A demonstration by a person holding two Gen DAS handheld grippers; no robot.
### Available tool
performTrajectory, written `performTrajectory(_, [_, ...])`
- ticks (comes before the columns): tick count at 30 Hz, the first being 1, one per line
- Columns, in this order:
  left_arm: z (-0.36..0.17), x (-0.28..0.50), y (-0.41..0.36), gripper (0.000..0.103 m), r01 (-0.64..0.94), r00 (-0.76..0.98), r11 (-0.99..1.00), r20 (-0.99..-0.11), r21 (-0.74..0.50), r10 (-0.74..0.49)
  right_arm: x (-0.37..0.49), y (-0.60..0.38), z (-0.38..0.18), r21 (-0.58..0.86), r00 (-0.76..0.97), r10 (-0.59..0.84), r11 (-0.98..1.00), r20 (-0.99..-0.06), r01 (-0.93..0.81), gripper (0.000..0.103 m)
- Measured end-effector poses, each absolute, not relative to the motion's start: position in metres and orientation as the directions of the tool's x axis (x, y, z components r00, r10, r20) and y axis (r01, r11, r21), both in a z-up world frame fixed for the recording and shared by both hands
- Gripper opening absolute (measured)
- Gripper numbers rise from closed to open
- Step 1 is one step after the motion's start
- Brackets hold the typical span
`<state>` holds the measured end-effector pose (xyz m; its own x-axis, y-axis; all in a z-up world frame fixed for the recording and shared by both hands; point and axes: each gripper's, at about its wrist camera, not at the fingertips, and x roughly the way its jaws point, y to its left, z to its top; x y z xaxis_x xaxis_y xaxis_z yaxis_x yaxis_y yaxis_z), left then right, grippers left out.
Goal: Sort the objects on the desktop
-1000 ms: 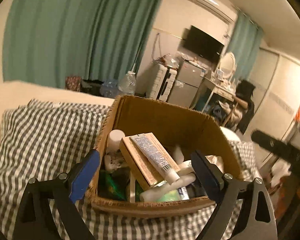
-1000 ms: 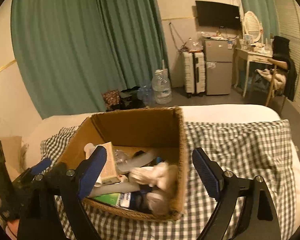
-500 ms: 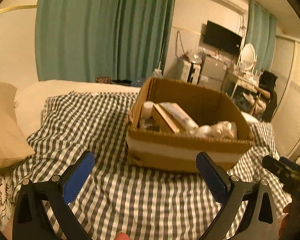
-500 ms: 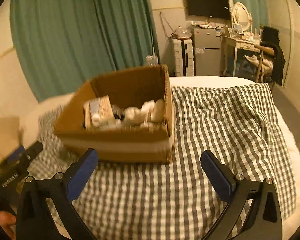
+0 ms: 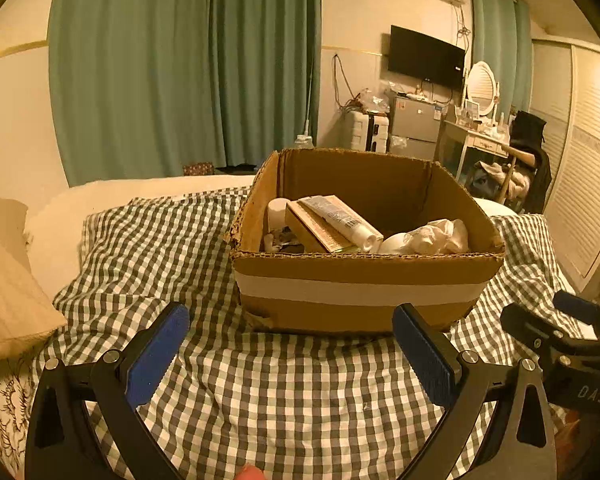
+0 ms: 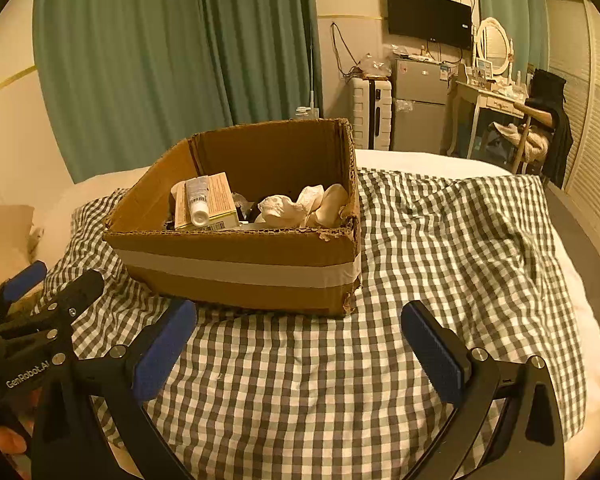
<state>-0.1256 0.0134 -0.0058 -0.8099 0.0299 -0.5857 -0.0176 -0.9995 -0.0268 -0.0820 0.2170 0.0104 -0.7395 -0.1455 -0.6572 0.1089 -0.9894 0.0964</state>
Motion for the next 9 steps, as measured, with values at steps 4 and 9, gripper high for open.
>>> performTrajectory(4, [-0.0101,-0.1303,0.0113,0.103,-0.032,-0.809,-0.998,-0.585,-0.050,0.055,-0.0846,0.2118,0.0029,0.081,-0.728,-0.140,-0.990,-0.671,0.115,0.103])
performTrajectory(9, [-0.0076,-0.1285,0.0144,0.103,-0.052,-0.832,-0.998,-0.551,-0.041,0.066,-0.0847,0.2109,0.0004,0.075,-0.728,-0.135,-0.991,-0.672,0.114,0.103])
